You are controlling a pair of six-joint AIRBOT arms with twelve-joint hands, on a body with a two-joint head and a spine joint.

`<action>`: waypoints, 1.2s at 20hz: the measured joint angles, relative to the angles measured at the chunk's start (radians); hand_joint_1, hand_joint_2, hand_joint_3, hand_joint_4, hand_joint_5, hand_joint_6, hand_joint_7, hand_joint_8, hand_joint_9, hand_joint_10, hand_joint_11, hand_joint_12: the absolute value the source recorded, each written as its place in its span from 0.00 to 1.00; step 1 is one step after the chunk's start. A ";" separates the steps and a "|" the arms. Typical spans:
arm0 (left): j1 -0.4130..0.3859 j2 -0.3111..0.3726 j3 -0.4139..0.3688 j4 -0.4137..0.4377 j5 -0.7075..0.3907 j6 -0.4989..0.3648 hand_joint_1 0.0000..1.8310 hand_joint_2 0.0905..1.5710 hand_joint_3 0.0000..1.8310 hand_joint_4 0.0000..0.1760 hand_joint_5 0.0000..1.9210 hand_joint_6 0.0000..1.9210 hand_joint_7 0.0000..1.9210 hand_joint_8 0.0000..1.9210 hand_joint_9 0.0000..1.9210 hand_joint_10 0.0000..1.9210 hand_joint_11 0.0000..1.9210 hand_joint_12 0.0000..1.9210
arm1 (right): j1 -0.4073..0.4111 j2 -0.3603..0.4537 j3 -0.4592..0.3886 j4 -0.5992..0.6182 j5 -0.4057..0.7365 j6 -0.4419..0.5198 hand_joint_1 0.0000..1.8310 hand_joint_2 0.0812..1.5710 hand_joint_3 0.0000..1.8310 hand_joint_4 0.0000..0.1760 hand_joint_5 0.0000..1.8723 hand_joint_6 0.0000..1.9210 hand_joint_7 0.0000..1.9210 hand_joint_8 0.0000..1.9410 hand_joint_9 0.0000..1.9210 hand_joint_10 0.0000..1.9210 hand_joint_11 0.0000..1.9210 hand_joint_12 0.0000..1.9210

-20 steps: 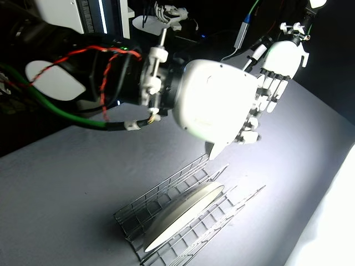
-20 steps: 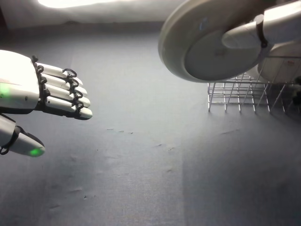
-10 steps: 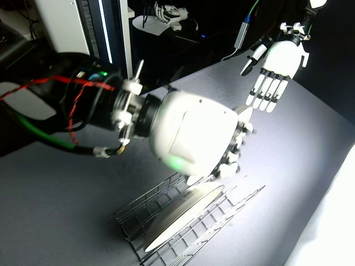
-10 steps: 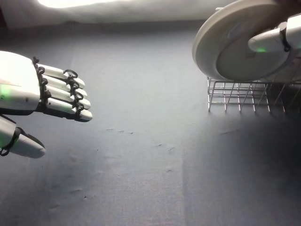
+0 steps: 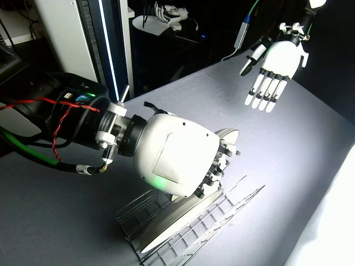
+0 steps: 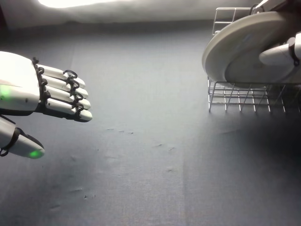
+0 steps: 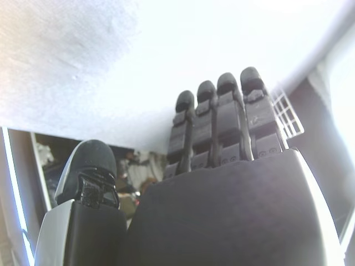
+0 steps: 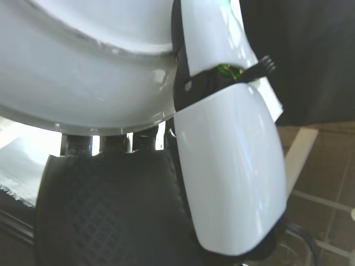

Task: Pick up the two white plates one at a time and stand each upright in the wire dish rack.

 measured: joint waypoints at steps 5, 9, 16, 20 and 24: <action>0.000 -0.005 -0.006 0.003 0.002 0.000 0.00 0.83 0.00 0.00 0.06 0.00 0.06 0.00 0.04 0.00 0.00 0.05 | -0.025 0.002 0.008 -0.048 0.017 -0.009 0.75 0.69 0.00 0.00 0.49 0.54 0.54 0.43 0.48 0.62 0.38 0.66; 0.001 -0.006 -0.017 0.012 0.002 0.000 0.00 0.83 0.00 0.00 0.06 0.00 0.06 0.00 0.03 0.00 0.00 0.05 | -0.048 0.002 0.008 -0.105 0.041 -0.025 0.67 0.71 0.00 0.00 0.46 0.61 0.52 0.49 0.48 0.24 0.35 0.60; 0.024 -0.006 -0.002 0.018 0.003 0.042 0.00 0.83 0.00 0.00 0.07 0.00 0.06 0.00 0.04 0.00 0.00 0.08 | -0.072 0.002 0.009 -0.211 0.087 -0.032 0.73 0.63 0.00 0.00 0.44 0.03 0.48 0.01 0.48 0.02 0.25 0.59; 0.024 -0.006 0.005 0.020 0.009 0.043 0.00 0.82 0.00 0.00 0.07 0.00 0.07 0.00 0.05 0.00 0.00 0.10 | -0.071 0.002 0.009 -0.218 0.093 -0.032 0.70 0.63 0.00 0.00 0.41 0.00 0.44 0.00 0.43 0.00 0.17 0.62; 0.024 -0.006 0.005 0.021 0.008 0.043 0.00 0.83 0.00 0.00 0.07 0.00 0.07 0.00 0.04 0.00 0.00 0.07 | -0.015 0.000 0.009 -0.287 0.104 -0.032 0.57 0.64 0.00 0.00 0.22 0.00 0.25 0.00 0.23 0.00 0.00 0.57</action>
